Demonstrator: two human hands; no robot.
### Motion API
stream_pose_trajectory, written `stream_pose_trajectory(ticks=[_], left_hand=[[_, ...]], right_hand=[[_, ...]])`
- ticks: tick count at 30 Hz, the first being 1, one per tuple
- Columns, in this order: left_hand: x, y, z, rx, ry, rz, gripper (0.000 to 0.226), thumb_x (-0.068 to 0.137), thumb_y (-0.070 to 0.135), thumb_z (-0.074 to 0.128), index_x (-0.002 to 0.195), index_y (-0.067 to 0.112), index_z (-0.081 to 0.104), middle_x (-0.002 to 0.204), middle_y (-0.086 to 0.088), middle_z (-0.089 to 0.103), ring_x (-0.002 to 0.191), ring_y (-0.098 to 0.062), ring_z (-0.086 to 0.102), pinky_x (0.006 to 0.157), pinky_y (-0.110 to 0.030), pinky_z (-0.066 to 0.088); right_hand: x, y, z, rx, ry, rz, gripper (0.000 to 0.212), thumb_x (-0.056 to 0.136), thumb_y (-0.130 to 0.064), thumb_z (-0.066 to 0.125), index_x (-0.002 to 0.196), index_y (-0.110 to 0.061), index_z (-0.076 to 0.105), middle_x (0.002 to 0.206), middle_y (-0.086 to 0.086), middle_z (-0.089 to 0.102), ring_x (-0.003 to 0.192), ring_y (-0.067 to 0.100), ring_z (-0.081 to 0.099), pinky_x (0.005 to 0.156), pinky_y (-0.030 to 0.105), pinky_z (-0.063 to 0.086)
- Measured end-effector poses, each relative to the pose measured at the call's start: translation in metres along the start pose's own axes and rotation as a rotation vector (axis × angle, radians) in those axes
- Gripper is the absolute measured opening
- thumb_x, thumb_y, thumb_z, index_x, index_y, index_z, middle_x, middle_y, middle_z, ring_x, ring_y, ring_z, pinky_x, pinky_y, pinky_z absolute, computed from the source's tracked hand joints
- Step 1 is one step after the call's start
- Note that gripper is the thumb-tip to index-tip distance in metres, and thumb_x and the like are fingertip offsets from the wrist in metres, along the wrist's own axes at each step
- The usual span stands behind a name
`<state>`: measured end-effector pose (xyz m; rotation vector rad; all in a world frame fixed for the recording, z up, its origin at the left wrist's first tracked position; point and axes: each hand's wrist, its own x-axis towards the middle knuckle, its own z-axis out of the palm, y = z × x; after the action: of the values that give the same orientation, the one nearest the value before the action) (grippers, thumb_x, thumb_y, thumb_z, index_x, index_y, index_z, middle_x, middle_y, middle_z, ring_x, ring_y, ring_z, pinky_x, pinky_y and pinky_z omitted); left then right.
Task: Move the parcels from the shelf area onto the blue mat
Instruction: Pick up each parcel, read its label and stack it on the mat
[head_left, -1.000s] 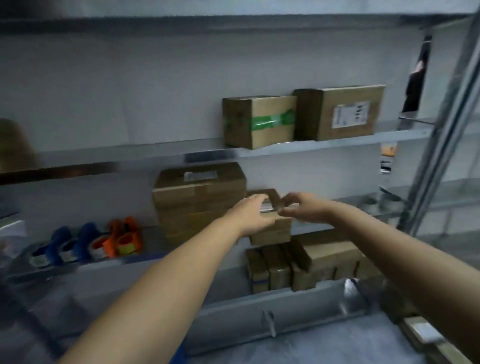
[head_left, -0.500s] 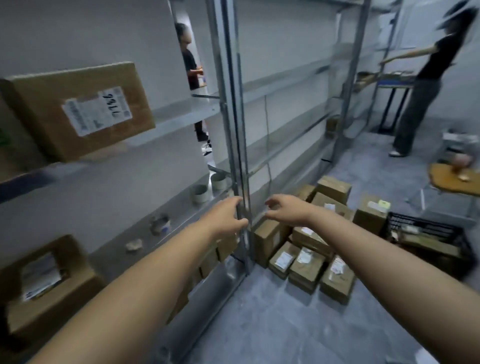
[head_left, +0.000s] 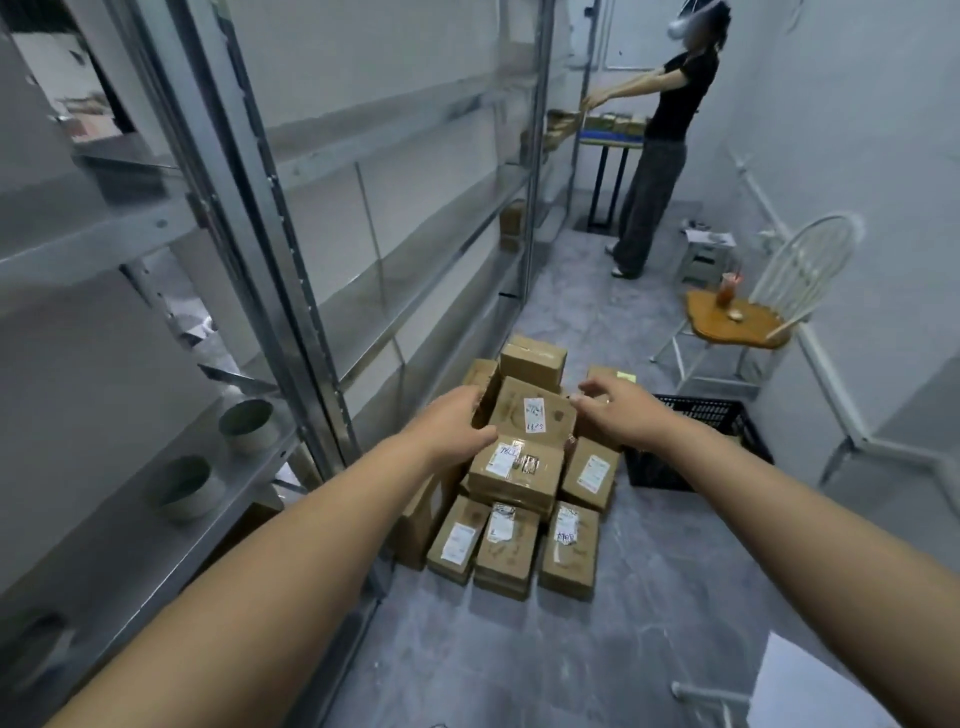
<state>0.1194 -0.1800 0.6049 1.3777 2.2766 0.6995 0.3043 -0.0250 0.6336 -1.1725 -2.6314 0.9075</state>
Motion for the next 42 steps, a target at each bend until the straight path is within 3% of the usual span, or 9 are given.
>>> stream_pose_trajectory(ticks=[3,15,18,22,27,30,34,38,42], left_hand=[[0.061,-0.013,-0.002,-0.037,-0.062,0.009,0.069,0.087,0.037,0.064,0.148,0.02,0.036,0.149,-0.002,0.044,0.135,-0.019,0.044,0.109,-0.039,0.039],[0.246,-0.048,0.046,-0.166,-0.212,-0.088,0.061,0.091,0.028,0.058,0.147,0.022,0.036,0.151,-0.001,0.041,0.129,-0.015,0.044,0.091,-0.022,0.035],[0.295,-0.062,0.067,-0.183,-0.21,-0.166,0.065,0.091,0.03,0.059,0.15,0.022,0.032,0.154,-0.001,0.037,0.136,-0.018,0.039,0.103,-0.028,0.036],[0.367,-0.088,0.106,-0.211,-0.183,-0.277,0.059,0.091,0.028,0.058,0.146,0.023,0.038,0.147,0.0,0.046,0.125,-0.014,0.046,0.084,-0.007,0.031],[0.448,-0.142,0.179,-0.267,-0.212,-0.411,0.064,0.092,0.027,0.056,0.151,0.018,0.032,0.15,-0.006,0.042,0.13,-0.021,0.047,0.102,-0.028,0.037],[0.483,-0.19,0.237,-0.261,-0.208,-0.459,0.061,0.094,0.028,0.056,0.149,0.018,0.033,0.144,-0.007,0.047,0.115,-0.018,0.052,0.088,-0.024,0.044],[0.507,-0.263,0.312,-0.26,-0.181,-0.534,0.052,0.096,0.025,0.057,0.144,0.014,0.041,0.142,-0.008,0.05,0.106,-0.01,0.047,0.07,-0.009,0.034],[0.518,-0.333,0.376,-0.206,-0.245,-0.607,0.06,0.097,0.026,0.054,0.15,0.008,0.033,0.154,-0.012,0.037,0.139,-0.024,0.037,0.105,-0.024,0.03],[0.528,-0.395,0.424,-0.226,-0.273,-0.722,0.061,0.1,0.029,0.051,0.153,0.01,0.027,0.156,-0.012,0.032,0.142,-0.027,0.033,0.111,-0.031,0.028]], right_hand=[[0.052,0.007,0.001,-0.004,-0.001,0.05,0.05,0.096,-0.04,0.052,0.134,-0.008,0.052,0.135,0.01,0.056,0.121,0.024,0.054,0.102,0.037,0.043],[0.23,0.072,0.026,0.087,-0.091,0.176,0.054,0.094,-0.036,0.056,0.14,-0.009,0.045,0.143,0.008,0.049,0.13,0.021,0.047,0.108,0.033,0.037],[0.287,0.099,0.035,0.119,-0.136,0.183,0.057,0.094,-0.035,0.056,0.142,-0.01,0.043,0.146,0.006,0.047,0.133,0.02,0.044,0.111,0.038,0.035],[0.358,0.152,0.06,0.128,-0.18,0.241,0.057,0.094,-0.034,0.055,0.145,-0.013,0.039,0.147,0.005,0.044,0.133,0.021,0.042,0.111,0.037,0.035],[0.432,0.233,0.115,0.113,-0.28,0.316,0.05,0.096,-0.025,0.055,0.142,-0.013,0.043,0.143,0.008,0.047,0.13,0.023,0.045,0.099,0.03,0.037],[0.465,0.284,0.168,0.11,-0.339,0.357,0.043,0.095,-0.023,0.053,0.136,-0.011,0.049,0.138,0.011,0.053,0.126,0.029,0.049,0.102,0.039,0.041],[0.493,0.348,0.255,0.133,-0.357,0.505,0.044,0.095,-0.024,0.053,0.135,-0.007,0.048,0.136,0.013,0.054,0.119,0.027,0.051,0.09,0.031,0.037],[0.511,0.408,0.339,0.292,-0.364,0.675,0.045,0.094,-0.028,0.055,0.134,-0.01,0.048,0.129,0.011,0.057,0.106,0.023,0.056,0.094,0.039,0.046],[0.527,0.447,0.406,0.519,-0.268,0.992,0.053,0.092,-0.03,0.056,0.139,-0.01,0.043,0.133,0.01,0.053,0.116,0.028,0.054,0.087,0.038,0.043]])
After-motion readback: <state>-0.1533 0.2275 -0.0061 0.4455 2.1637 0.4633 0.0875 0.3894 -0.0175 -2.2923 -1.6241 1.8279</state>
